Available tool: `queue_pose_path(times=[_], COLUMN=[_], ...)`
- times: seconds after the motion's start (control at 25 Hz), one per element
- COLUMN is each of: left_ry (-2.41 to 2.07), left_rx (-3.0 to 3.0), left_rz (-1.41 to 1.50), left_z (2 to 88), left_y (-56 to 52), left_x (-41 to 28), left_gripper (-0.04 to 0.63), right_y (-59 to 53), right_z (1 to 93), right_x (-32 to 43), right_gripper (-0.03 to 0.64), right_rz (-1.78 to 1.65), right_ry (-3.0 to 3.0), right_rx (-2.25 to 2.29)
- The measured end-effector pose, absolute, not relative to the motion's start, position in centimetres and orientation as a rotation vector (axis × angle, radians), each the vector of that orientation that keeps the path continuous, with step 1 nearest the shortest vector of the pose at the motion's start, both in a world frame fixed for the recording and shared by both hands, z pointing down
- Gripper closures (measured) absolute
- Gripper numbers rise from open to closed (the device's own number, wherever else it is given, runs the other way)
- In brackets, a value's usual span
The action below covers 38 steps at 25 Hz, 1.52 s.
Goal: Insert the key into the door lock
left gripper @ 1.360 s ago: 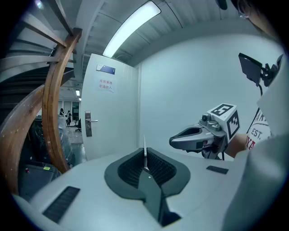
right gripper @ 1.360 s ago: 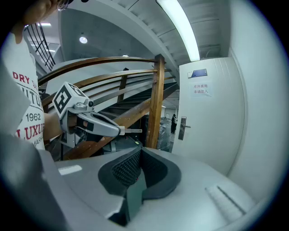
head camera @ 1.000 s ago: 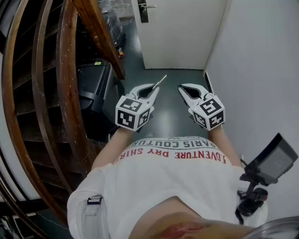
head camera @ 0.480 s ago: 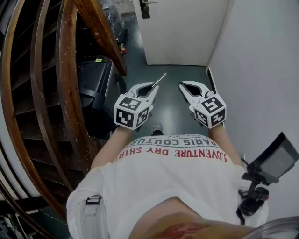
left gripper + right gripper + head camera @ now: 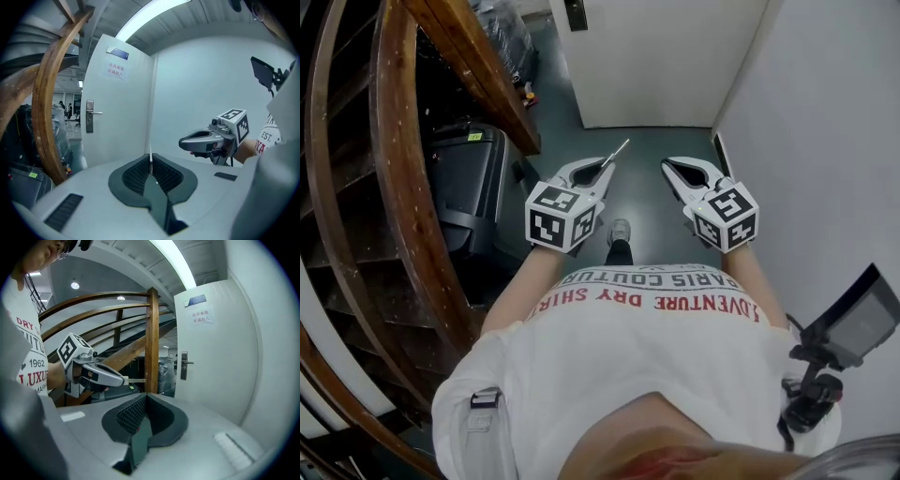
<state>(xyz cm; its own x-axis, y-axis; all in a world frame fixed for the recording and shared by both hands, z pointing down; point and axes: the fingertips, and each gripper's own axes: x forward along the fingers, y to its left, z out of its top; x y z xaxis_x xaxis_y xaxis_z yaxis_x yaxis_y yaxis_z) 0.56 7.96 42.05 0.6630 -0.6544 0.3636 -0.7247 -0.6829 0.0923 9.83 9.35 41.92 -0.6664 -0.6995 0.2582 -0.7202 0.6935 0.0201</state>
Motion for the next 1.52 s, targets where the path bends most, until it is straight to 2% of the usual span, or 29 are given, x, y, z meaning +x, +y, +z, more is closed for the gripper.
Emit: queue_pose_path(times=[0.16,0.56,1.52], left_ry=[-1.126,-1.185,-1.206], left_rx=[2.644,2.618,2.489], left_rz=[0.453,0.427,0.409], left_z=[43.3,39.8,43.4], left_y=[-2.7,-25.6,-42.7], left_x=[0.3,-5.8,-5.7], left_gripper=[0.572,0.574,0.574], right_y=[-1.2,-24.1,-42.5], right_z=[43.2,39.8,42.7], right_x=[10.0,5.5,6.0], right_gripper=[0.615,0.615,0.612], right_rz=[0.133,0.097,0.136], right_ry=[-2.666,-2.673,-2.657], right_rx=[1.147,1.149,1.035])
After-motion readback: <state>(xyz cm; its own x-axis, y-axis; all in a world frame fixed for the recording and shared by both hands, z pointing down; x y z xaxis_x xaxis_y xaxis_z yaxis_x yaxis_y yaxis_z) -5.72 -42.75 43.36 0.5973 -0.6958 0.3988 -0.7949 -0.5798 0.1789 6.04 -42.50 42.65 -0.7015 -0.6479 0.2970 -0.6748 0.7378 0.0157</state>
